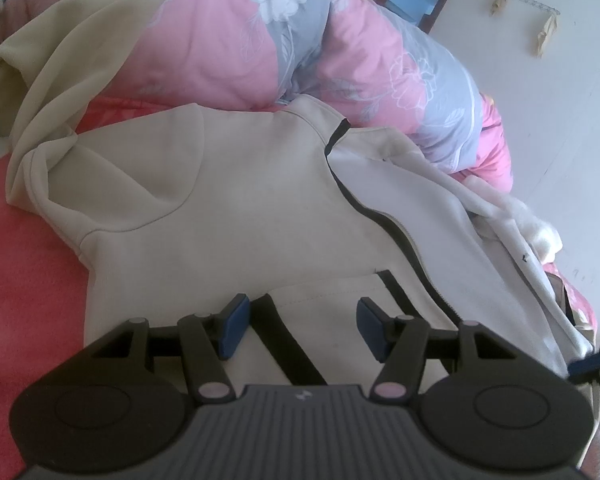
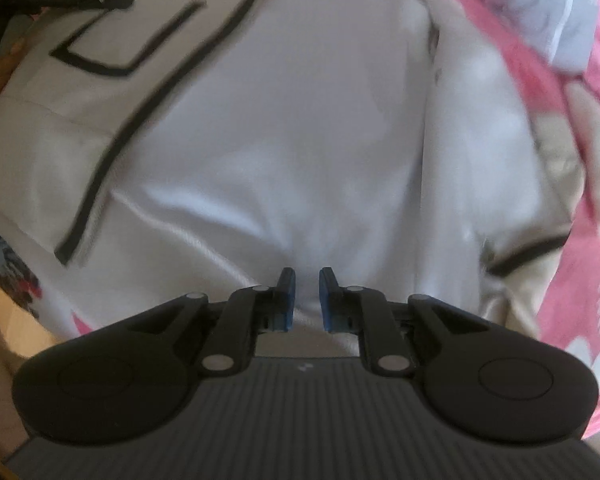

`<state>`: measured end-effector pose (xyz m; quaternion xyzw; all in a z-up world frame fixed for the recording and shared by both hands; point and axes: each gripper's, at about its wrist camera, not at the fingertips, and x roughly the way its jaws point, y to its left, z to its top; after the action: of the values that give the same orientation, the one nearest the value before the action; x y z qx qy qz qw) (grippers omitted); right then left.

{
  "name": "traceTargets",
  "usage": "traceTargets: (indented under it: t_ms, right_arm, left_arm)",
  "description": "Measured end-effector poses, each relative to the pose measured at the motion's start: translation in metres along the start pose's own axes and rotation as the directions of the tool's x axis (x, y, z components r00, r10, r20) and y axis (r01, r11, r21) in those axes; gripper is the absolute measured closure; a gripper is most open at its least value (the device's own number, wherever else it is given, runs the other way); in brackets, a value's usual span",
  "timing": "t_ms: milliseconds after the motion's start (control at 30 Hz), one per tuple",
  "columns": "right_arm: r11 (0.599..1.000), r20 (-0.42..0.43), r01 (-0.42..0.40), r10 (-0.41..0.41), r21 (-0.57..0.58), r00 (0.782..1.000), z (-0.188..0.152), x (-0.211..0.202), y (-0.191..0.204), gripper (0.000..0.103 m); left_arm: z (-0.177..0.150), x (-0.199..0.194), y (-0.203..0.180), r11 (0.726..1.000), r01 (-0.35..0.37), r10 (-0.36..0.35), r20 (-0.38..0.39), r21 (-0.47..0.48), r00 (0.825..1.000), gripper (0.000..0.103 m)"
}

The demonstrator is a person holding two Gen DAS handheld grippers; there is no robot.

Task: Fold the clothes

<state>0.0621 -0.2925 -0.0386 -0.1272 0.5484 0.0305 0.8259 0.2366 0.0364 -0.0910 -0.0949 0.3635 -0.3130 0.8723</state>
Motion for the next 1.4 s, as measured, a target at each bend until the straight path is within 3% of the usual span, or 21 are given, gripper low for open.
traceTargets:
  t_ms: [167,400,533,700,800,900,933,1000,1033,1200,1400]
  right_arm:
    - [0.992,0.195,-0.122,0.118,0.009,0.974,0.023,0.002,0.006,0.091]
    - [0.933,0.222,-0.291,0.244,0.211,0.944,-0.036,0.015,-0.018,0.091]
    - [0.935,0.229,-0.288,0.239,0.209,0.944,-0.038,-0.001,-0.018,0.09]
    - [0.913,0.379,-0.321,0.212,0.253,0.901,0.002,-0.002,-0.034,0.089]
    - [0.865,0.416,-0.346,0.181,0.364,0.891,0.022,0.025,-0.057,0.089]
    - [0.785,0.36,-0.286,0.086,0.549,0.929,0.027,0.063,-0.086,0.09]
    - [0.755,0.355,-0.28,0.067,0.593,0.932,0.027,0.07,-0.093,0.094]
    - [0.684,0.397,-0.33,0.065,0.65,0.916,0.021,0.071,-0.102,0.092]
    - [0.669,0.414,-0.344,0.06,0.659,0.909,0.02,0.068,-0.103,0.09]
    - [0.72,0.506,-0.408,0.092,0.561,0.858,0.03,0.03,-0.07,0.083]
    - [0.763,0.542,-0.545,0.311,0.347,0.781,0.069,0.021,0.01,0.082]
  left_arm:
    - [0.001,0.001,0.0,1.0,0.002,-0.002,0.0,-0.003,1.0,0.042]
    - [0.001,0.001,-0.001,1.0,-0.002,0.002,-0.001,-0.001,1.0,0.042]
    - [0.001,0.001,-0.002,1.0,-0.006,0.006,-0.001,0.002,1.0,0.042]
    - [0.001,0.001,-0.002,1.0,-0.006,0.006,-0.002,0.0,1.0,0.042]
    - [0.001,0.001,-0.002,1.0,-0.007,0.007,-0.002,0.001,1.0,0.042]
    - [0.001,0.001,-0.002,1.0,-0.006,0.006,-0.002,0.0,1.0,0.042]
    - [0.001,0.001,-0.002,1.0,-0.006,0.006,-0.003,0.0,1.0,0.042]
    - [0.001,0.001,-0.002,1.0,-0.007,0.007,-0.003,0.001,1.0,0.042]
    - [0.001,0.001,-0.003,1.0,-0.009,0.009,-0.004,0.003,1.0,0.041]
    - [0.0,0.0,-0.004,1.0,-0.013,0.013,-0.002,0.006,1.0,0.041]
    - [0.002,-0.003,0.002,0.998,0.008,-0.007,0.013,-0.055,1.0,0.041]
